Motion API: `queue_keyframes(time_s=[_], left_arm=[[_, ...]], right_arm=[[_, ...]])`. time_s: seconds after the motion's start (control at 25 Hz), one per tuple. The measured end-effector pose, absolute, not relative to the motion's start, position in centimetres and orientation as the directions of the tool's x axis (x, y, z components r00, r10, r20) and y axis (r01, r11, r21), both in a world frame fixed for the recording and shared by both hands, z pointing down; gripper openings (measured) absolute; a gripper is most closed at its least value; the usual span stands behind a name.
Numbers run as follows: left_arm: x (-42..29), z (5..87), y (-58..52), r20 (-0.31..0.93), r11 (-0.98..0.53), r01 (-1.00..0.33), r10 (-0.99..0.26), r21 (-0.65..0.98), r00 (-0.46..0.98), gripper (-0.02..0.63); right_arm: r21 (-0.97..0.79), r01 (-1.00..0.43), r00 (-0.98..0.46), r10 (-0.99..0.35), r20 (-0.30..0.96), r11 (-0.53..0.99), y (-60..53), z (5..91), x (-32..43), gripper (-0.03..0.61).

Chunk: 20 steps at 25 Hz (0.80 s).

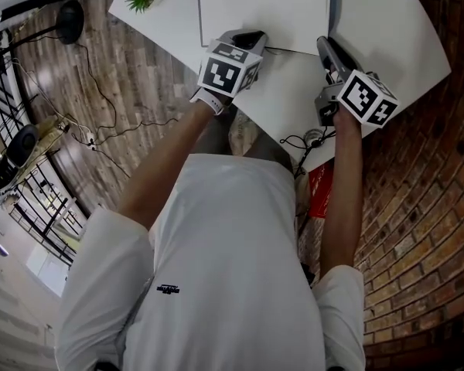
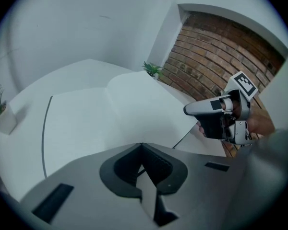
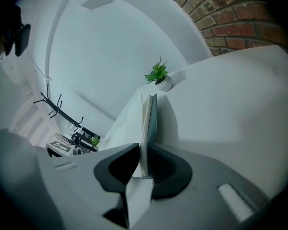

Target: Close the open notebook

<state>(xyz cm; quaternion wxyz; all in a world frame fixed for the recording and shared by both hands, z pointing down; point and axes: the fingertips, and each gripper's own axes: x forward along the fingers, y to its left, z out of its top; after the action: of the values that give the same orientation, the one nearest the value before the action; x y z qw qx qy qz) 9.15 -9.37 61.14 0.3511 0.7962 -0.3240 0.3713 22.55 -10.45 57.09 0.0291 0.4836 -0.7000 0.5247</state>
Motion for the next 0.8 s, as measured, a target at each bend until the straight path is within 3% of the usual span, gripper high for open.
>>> queue_keyframes(time_s=[0.8], left_arm=[[5.2, 57.7, -5.6, 0.777, -0.43, -0.806, -0.299, 0.408, 0.553, 0.009]], right_arm=[[-0.568, -0.82, -0.461, -0.668, 0.584, 0.069, -9.8, 53.0, 19.9, 0.066]])
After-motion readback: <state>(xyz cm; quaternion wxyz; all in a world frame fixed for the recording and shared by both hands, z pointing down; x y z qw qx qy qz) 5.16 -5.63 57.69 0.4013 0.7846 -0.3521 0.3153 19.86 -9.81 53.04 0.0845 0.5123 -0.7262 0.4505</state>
